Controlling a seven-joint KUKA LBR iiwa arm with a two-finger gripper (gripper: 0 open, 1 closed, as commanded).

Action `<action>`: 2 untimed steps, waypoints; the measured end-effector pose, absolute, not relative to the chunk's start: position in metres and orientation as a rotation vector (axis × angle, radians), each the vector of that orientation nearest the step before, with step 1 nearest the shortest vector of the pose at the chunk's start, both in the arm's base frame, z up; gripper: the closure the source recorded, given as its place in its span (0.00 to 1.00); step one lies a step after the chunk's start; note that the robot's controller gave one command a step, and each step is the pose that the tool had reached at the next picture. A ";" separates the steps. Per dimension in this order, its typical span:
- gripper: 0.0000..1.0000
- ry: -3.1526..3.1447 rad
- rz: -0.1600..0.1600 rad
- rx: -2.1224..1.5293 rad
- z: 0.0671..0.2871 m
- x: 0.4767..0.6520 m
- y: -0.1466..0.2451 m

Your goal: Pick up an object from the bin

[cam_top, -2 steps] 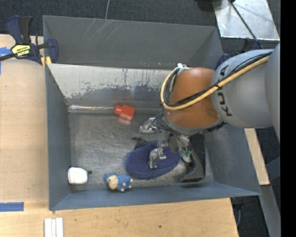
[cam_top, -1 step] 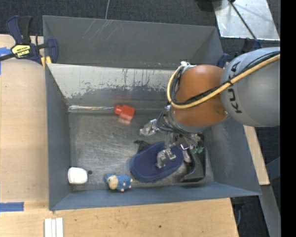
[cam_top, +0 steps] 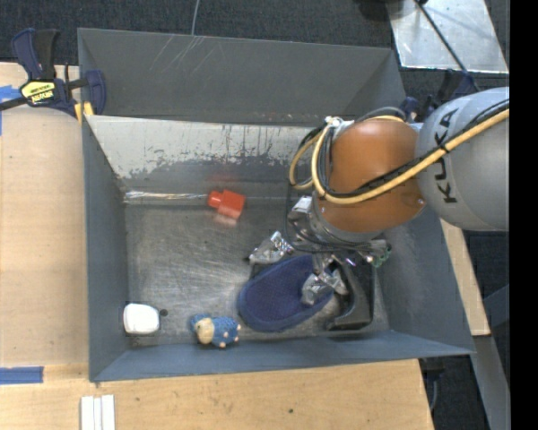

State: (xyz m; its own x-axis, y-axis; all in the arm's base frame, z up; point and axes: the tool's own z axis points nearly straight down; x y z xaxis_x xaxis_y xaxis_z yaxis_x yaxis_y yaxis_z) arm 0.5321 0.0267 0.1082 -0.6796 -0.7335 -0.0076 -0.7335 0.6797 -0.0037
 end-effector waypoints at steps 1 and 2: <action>0.00 2.894 -0.002 -1.160 0.077 0.519 0.013; 0.00 2.904 -0.001 -1.162 0.082 0.524 0.016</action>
Offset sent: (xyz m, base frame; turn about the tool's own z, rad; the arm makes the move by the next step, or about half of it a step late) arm -0.0197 -0.0176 -0.0382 0.0612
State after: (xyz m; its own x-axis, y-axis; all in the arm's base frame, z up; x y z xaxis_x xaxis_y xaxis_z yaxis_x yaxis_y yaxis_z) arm 0.5237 0.0155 0.0822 -0.7239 -0.6898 -0.0128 -0.6898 0.7240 -0.0055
